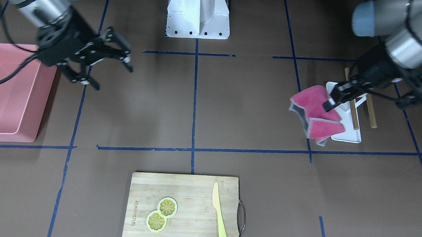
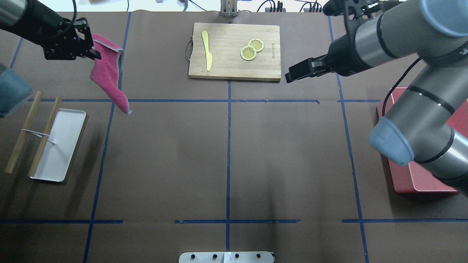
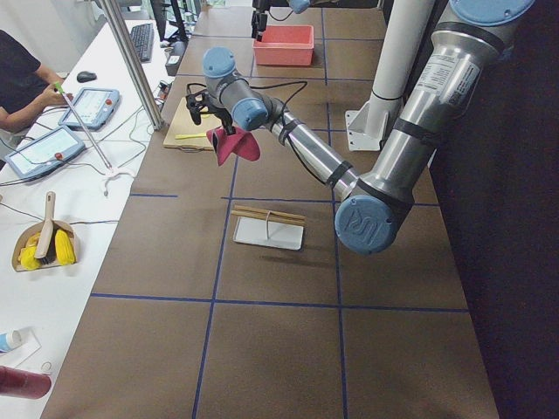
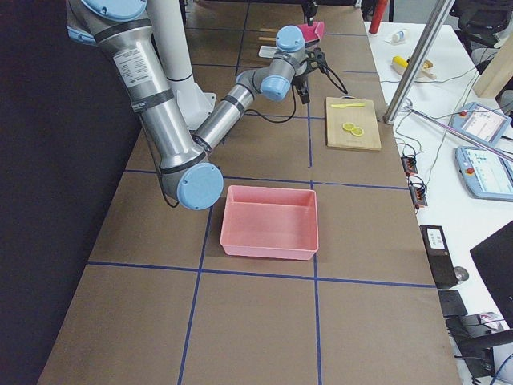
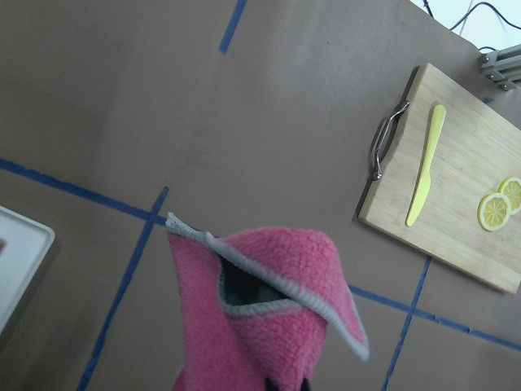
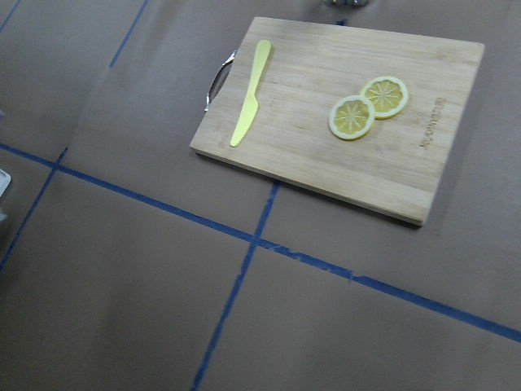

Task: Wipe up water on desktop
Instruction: 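Carry the cloth to the table center with the left gripper while the right grasps it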

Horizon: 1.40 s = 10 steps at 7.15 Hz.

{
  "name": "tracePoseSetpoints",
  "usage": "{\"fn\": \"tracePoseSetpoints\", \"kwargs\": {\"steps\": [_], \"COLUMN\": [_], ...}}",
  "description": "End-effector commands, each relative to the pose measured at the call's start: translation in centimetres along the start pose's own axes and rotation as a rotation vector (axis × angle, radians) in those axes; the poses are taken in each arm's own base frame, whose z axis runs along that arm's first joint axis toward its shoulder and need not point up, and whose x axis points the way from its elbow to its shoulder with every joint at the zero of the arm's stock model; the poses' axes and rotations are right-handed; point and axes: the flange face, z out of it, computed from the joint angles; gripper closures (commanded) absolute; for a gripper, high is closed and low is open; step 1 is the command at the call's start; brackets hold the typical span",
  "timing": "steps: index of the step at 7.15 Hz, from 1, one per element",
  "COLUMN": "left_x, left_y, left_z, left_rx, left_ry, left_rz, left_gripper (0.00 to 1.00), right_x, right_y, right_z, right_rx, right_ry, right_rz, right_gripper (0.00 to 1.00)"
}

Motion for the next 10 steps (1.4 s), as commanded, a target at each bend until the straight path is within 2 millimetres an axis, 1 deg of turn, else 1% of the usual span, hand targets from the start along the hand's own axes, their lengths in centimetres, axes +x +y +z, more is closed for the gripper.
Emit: {"fn": "tracePoseSetpoints", "kwargs": {"steps": [1,2,3,4,5,6,8,9,10], "left_x": [4.5,6.9,8.1,10.0,11.6,12.7,13.1,13.2,13.6], "left_y": [2.9,4.4,6.0,7.0,9.4,11.0,14.2,14.9,15.3], "left_z": [2.8,4.4,5.5,5.1,5.9,6.4,8.0,8.2,7.7], "left_rx": [0.005,0.009,0.001,-0.021,-0.066,-0.096,-0.149,-0.161,-0.173], "left_ry": [0.081,0.122,0.144,0.169,0.175,0.178,0.159,0.156,0.162], "left_rz": [-0.131,-0.203,-0.257,-0.346,-0.388,-0.417,-0.411,-0.429,-0.474], "left_gripper": [0.99,0.99,0.99,0.99,0.99,0.99,0.99,0.99,0.99], "right_x": [-8.0,-10.6,-12.9,-14.0,-14.6,-14.7,-14.8,-14.8,-14.7], "right_y": [3.4,5.7,7.9,9.2,9.3,9.5,9.5,9.7,9.7], "right_z": [2.6,4.1,5.8,6.8,6.8,6.9,7.1,7.4,7.8], "right_rx": [0.095,0.17,0.215,0.233,0.258,0.262,0.277,0.28,0.28], "right_ry": [-0.031,-0.067,-0.047,-0.026,-0.014,-0.023,-0.015,-0.007,-0.001], "right_rz": [-0.088,-0.134,-0.163,-0.205,-0.247,-0.25,-0.248,-0.248,-0.246], "right_gripper": [0.0,0.0,0.0,0.0,0.0,0.0,0.0,0.0,0.0]}}
